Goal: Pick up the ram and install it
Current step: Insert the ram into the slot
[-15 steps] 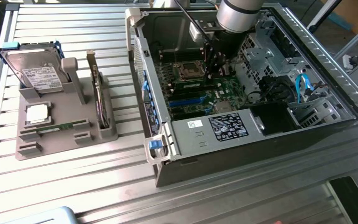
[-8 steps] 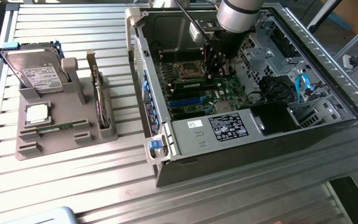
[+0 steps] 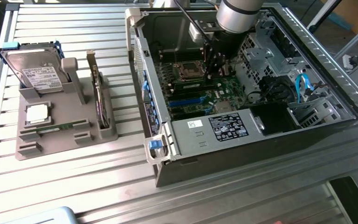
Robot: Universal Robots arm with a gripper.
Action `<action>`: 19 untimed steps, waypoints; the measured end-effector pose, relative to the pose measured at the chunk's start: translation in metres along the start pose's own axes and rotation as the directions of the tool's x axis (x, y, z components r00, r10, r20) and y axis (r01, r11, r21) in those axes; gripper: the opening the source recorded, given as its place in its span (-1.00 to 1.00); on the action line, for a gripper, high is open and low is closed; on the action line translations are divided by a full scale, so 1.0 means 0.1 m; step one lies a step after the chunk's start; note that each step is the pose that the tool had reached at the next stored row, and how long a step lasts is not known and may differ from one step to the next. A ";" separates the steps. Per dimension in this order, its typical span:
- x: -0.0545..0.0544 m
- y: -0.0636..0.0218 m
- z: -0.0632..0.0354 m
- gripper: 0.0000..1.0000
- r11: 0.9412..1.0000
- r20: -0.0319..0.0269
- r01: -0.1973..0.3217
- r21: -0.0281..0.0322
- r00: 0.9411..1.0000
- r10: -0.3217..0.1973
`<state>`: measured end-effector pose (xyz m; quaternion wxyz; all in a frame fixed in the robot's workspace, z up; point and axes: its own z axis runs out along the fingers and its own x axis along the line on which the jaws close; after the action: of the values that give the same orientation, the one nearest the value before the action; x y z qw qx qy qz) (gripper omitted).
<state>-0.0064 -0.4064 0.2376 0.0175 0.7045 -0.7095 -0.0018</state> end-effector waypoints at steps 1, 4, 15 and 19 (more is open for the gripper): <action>0.00 0.001 0.001 -0.76 1.000 0.000 0.000 0.000 1.000 0.000; 0.00 0.004 0.002 -0.76 1.000 0.000 -0.001 0.000 1.000 0.001; 0.00 0.007 -0.061 -0.76 1.000 0.000 -0.002 0.000 1.000 0.002; 0.00 -0.011 -0.062 -0.76 1.000 0.000 -0.002 -0.001 1.000 0.002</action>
<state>-0.0052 -0.4060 0.2438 0.0179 0.7038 -0.7101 -0.0021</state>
